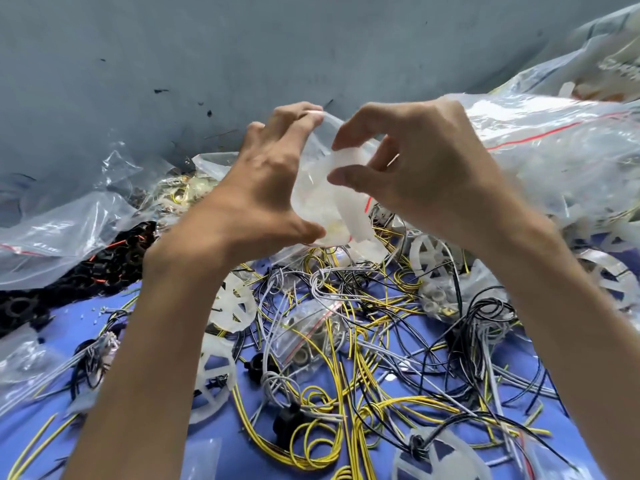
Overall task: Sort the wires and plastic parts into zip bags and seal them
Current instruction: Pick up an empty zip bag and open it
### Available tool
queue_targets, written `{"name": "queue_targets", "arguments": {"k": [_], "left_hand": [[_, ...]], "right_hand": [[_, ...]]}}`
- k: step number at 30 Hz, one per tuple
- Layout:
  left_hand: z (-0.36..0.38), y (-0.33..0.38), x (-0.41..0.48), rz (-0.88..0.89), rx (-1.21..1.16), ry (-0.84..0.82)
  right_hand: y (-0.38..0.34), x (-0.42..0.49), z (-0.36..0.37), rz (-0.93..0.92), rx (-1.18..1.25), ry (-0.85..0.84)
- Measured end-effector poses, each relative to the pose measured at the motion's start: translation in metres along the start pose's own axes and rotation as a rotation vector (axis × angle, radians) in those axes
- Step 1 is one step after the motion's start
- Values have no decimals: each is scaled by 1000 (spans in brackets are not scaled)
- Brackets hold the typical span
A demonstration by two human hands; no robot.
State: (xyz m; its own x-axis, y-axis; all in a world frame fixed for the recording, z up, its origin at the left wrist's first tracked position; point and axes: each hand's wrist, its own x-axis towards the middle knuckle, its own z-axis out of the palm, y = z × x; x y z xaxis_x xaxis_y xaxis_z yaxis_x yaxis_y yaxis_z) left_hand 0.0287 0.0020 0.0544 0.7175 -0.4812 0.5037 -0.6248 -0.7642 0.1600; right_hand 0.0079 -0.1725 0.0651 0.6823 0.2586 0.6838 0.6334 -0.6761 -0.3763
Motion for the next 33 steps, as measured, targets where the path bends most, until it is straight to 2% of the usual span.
{"name": "queue_targets", "arguments": {"k": [4, 8, 16, 26, 29, 33], "left_hand": [[4, 6, 2, 28, 16, -13], [6, 2, 0, 4, 24, 1], [-6, 3, -3, -18, -2, 194], [-9, 4, -3, -60, -1, 126], [-11, 1, -4, -58, -27, 132], [-14, 0, -5, -70, -56, 180]], "right_hand": [[-1, 0, 4, -19, 5, -104], [-3, -1, 4, -72, 45, -116], [-4, -2, 6, -76, 9, -192], [-3, -3, 5, -90, -2, -186], [0, -3, 5, -120, -46, -203], [4, -5, 7, -182, -232, -366]]}}
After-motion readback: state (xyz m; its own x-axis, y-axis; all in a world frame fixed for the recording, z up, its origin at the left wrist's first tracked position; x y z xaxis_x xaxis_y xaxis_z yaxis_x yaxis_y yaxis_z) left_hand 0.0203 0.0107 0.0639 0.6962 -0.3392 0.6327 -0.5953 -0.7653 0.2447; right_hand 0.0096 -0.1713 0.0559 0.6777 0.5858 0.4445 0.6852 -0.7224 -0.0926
